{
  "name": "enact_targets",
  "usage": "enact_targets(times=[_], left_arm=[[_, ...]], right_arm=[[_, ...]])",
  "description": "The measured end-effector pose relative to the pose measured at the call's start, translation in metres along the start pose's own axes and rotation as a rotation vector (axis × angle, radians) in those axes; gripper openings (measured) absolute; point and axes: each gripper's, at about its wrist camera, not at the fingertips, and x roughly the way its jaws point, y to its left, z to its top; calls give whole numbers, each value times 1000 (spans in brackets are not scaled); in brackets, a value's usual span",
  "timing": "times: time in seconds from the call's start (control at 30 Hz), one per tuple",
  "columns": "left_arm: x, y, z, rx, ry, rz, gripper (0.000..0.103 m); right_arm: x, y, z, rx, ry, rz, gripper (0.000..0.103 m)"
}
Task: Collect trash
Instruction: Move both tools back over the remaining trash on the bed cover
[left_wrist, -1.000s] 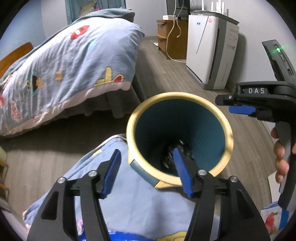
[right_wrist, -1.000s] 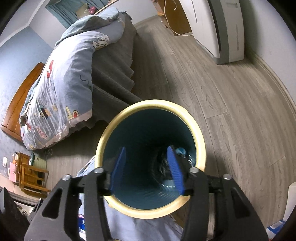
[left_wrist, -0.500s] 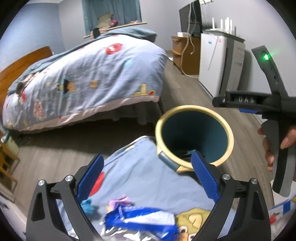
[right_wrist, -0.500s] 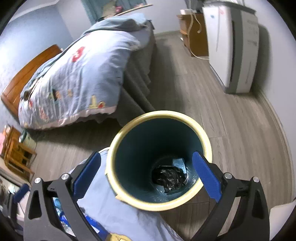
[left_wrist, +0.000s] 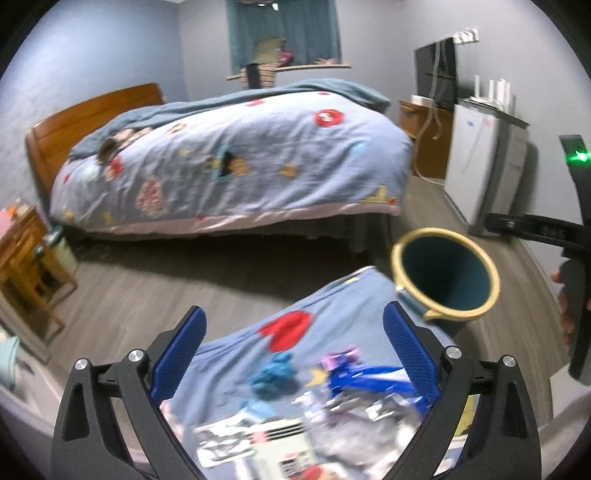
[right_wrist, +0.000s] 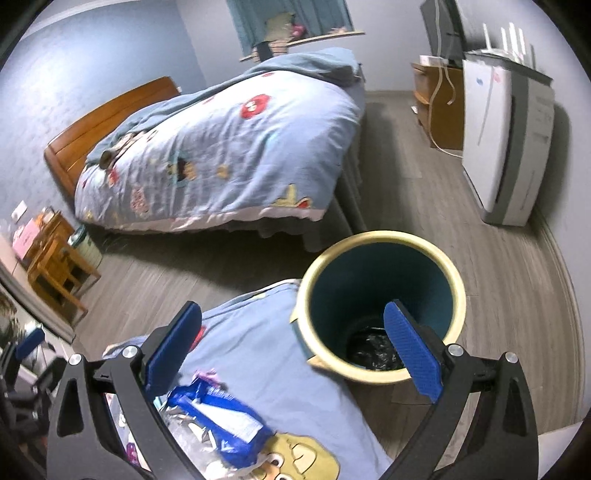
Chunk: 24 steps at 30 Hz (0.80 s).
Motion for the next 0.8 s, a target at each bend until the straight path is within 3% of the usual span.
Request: enact_targets(times=[0.23, 0.37, 0.8], left_arm=[[-2, 58, -37, -109, 34, 70, 96], [2, 78, -52, -123, 60, 96, 96], [4, 87, -57, -160, 86, 52, 96]], right_arm=[[-2, 31, -27, -7, 61, 36, 97], [7, 51, -43, -88, 104, 34, 97], [39, 72, -65, -190, 226, 26, 97]])
